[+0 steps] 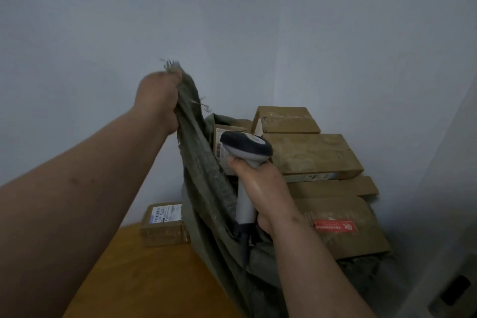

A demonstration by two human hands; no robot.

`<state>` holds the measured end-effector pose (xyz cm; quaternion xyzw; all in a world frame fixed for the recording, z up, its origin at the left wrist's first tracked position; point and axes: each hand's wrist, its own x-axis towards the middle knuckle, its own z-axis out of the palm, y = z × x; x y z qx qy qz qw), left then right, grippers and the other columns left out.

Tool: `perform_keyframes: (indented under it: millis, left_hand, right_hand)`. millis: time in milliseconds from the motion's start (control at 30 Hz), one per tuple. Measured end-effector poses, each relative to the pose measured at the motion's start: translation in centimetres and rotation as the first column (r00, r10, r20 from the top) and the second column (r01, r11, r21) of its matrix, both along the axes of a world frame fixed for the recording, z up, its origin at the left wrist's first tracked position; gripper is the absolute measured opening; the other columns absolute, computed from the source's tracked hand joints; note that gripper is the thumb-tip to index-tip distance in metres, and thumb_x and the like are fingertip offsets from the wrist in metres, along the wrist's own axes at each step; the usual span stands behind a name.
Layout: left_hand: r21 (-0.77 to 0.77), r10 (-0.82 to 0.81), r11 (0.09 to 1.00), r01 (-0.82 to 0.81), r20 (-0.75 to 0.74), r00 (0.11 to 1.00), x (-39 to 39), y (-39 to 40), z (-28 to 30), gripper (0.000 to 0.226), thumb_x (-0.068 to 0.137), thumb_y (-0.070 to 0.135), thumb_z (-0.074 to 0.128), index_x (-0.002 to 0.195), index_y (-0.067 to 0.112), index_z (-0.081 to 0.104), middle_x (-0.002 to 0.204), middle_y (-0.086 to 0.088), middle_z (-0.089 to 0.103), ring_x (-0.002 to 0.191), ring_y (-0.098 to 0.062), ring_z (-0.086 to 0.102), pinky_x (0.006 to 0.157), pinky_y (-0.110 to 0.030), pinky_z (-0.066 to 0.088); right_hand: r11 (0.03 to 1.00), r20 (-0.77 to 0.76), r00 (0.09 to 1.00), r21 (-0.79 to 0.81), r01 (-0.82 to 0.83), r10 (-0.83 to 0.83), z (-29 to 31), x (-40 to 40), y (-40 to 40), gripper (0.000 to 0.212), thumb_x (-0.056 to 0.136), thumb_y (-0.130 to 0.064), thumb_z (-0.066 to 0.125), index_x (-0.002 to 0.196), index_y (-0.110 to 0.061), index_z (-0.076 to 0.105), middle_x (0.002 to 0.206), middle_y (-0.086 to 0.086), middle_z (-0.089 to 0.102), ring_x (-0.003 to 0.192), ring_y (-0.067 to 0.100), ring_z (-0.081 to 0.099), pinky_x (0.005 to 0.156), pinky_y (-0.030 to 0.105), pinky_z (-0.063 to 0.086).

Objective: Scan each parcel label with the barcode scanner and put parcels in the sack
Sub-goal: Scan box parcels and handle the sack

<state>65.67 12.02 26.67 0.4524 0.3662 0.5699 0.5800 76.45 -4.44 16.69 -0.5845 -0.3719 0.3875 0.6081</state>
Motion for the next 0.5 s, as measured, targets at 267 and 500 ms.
perform_keyframes:
  millis: [267,500]
  left_hand:
    - [0.227,-0.054,0.973,0.041,0.051,0.997,-0.8,-3.1,4.2,0.015,0.100,0.022,0.055,0.101,0.015,0.068,0.093,-0.004,0.071,0.081,-0.017,0.072,0.066,-0.030,0.059]
    - [0.527,-0.146,0.843,0.107,0.033,0.989,-0.2,-5.6,5.1,0.023,0.100,0.020,0.050,0.090,0.016,0.071,0.094,-0.009,0.072,0.092,-0.026,0.071,0.081,-0.043,0.060]
  right_hand:
    - [0.997,-0.175,0.982,-0.009,-0.071,0.068,0.6,0.7,1.0,0.015,0.088,-0.028,0.070,0.097,-0.017,0.067,0.091,0.007,0.064,0.086,0.023,0.062,0.075,0.034,0.048]
    - [0.976,-0.188,0.964,-0.070,-0.205,0.189,0.4,0.9,2.4,0.027,0.088,-0.030,0.067,0.110,-0.014,0.067,0.097,0.010,0.068,0.090,0.026,0.065,0.071,0.032,0.051]
